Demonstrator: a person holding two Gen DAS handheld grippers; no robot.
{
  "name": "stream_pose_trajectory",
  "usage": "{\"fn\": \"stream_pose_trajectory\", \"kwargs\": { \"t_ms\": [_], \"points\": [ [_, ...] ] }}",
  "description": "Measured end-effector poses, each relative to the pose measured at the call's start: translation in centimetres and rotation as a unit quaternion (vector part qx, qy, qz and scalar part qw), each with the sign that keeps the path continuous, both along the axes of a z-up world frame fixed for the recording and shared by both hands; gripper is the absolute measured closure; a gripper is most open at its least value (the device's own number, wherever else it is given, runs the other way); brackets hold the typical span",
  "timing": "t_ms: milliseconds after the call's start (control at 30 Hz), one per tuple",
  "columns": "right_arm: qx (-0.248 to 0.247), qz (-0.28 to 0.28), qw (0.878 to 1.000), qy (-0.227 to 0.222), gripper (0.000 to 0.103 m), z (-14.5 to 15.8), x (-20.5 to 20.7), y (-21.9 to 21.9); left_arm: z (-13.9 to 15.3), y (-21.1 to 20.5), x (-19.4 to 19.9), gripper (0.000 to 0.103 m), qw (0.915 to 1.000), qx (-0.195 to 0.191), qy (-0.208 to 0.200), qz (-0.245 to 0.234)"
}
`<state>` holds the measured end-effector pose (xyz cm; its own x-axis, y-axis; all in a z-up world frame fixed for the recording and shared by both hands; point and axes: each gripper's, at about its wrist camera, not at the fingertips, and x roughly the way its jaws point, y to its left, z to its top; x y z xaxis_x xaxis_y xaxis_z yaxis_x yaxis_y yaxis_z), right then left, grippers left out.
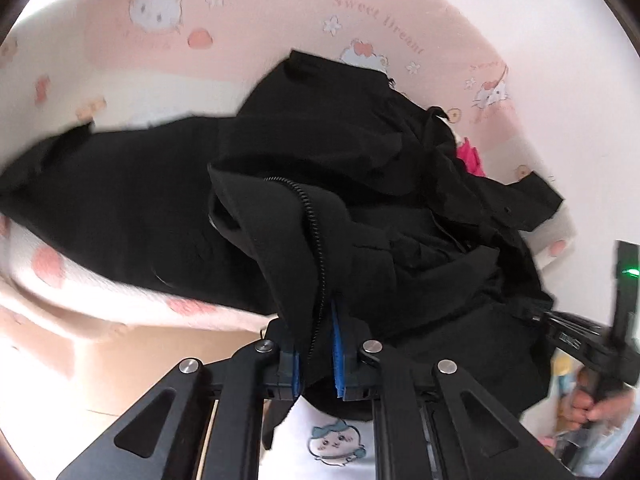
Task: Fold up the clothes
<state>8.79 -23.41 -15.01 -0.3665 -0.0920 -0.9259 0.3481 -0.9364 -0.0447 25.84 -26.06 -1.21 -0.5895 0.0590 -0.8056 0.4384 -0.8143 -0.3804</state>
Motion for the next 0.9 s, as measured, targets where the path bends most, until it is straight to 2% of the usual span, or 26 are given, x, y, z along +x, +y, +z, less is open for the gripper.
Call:
{"fn": "stream_pose_trajectory", "kwargs": {
  "t_ms": [67, 200, 233, 267, 367, 400, 567, 667, 767, 900],
  "points": [
    [0.014, 0.008, 1.000, 0.018, 0.096, 1.3, 0.7, 0.0, 1.0, -0.4, 0.3, 0.093, 0.9999, 0.006, 0.006, 0.012],
    [-0.003, -0.046, 0.999, 0.019, 0.096, 4.2, 0.9, 3.7, 3.7, -1.7, 1.7, 0.093, 0.9988, -0.005, 0.027, 0.041],
    [-0.006, -0.056, 0.998, 0.017, 0.096, 4.6, 0.7, 4.6, 4.3, -2.1, 2.1, 0.096, 0.9984, -0.009, 0.029, 0.047],
    [-0.009, -0.067, 0.998, 0.016, 0.096, 4.9, 0.6, 5.6, 5.0, -2.5, 2.5, 0.097, 0.9976, -0.021, 0.030, 0.058],
    [-0.019, -0.092, 0.996, 0.007, 0.096, 5.7, 0.4, 8.1, 6.6, -3.9, 3.3, 0.097, 0.9911, -0.099, 0.010, 0.088],
    [-0.022, -0.096, 0.995, 0.001, 0.096, 5.7, 0.5, 8.7, 6.6, -4.0, 3.3, 0.097, 0.9902, -0.107, 0.004, 0.090],
    [-0.020, -0.098, 0.995, -0.024, 0.096, 4.6, 1.4, 8.7, 7.4, -3.4, 3.3, 0.097, 0.9927, -0.092, 0.020, 0.075],
    [-0.027, -0.095, 0.995, -0.027, 0.096, 5.2, 2.1, 8.4, 8.0, -3.1, 3.1, 0.097, 0.9949, -0.074, 0.036, 0.057],
    [-0.039, -0.088, 0.995, -0.030, 0.096, 5.9, 2.8, 8.4, 8.0, -2.9, 2.3, 0.097, 0.9979, -0.021, 0.048, 0.039],
    [-0.019, -0.089, 0.996, -0.018, 0.096, 7.0, 4.1, 8.9, 7.0, -3.0, 1.3, 0.096, 0.9970, 0.051, 0.044, 0.040]
  ]
}}
